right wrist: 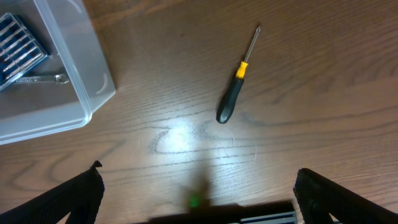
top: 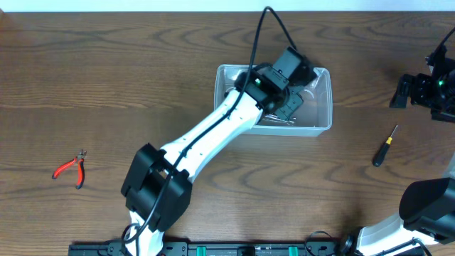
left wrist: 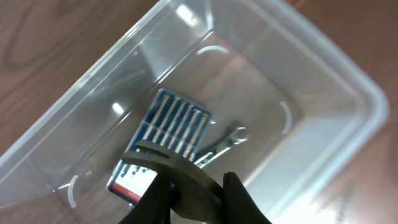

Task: Pack container
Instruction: 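Lower the hammer into the container and open the left gripper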

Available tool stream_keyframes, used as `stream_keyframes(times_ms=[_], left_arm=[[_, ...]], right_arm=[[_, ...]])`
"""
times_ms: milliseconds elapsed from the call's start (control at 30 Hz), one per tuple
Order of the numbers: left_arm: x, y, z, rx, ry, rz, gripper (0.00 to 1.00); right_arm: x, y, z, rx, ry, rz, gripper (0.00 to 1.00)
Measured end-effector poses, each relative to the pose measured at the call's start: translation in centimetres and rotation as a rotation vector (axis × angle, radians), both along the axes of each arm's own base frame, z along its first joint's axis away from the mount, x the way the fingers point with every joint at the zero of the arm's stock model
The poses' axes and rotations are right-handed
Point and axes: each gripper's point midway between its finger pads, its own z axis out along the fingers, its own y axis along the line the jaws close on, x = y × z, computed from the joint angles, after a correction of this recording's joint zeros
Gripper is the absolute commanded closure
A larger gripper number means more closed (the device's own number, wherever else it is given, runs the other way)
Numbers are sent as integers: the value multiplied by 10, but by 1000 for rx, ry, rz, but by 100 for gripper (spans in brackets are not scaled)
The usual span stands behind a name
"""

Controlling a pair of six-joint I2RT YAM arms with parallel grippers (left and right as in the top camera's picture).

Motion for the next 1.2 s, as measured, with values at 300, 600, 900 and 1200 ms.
stream_keyframes(times_ms=[300, 600, 900, 1200], left_arm=[[36, 35, -32, -8, 77, 147, 94], [53, 64, -49, 5, 124, 232, 94], [51, 67, -67, 31, 162, 239, 94], [47, 72, -97, 82, 215, 240, 61]], right_arm=[[0, 0, 0, 2, 0, 0, 1], [0, 0, 0, 2, 0, 0, 1], [0, 1, 0, 3, 1, 0, 1], [-2, 1, 0, 5, 7, 0, 1]])
